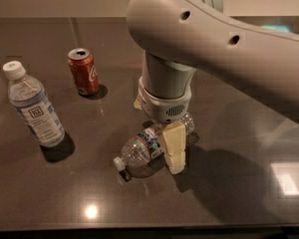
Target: Place water bottle upright
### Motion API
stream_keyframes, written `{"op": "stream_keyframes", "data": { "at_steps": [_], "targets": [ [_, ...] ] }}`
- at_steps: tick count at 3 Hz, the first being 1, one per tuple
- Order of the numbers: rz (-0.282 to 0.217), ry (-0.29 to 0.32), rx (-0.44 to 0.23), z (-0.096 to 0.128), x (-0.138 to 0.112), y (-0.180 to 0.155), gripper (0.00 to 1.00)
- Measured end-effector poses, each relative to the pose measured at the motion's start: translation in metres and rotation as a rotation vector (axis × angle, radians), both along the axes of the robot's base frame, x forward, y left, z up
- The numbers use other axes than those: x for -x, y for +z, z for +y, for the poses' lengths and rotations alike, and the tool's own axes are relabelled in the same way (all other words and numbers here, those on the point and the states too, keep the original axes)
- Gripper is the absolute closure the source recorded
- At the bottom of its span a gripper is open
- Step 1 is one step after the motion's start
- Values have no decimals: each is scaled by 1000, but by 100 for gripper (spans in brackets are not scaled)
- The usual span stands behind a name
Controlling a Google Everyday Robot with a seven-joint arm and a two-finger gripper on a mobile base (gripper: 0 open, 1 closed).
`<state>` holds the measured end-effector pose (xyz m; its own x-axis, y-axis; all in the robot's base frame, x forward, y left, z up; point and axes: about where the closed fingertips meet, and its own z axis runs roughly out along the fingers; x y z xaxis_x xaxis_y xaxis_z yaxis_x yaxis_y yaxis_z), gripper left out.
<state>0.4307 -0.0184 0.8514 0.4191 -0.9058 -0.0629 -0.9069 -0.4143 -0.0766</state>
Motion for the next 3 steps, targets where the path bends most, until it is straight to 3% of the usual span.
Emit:
{"op": "stream_keyframes", "data": {
  "at_steps": [1,3],
  "targets": [
    [-6,11,19,6,4,-2,1],
    [-1,16,28,8,5,-5,43]
  ]
}}
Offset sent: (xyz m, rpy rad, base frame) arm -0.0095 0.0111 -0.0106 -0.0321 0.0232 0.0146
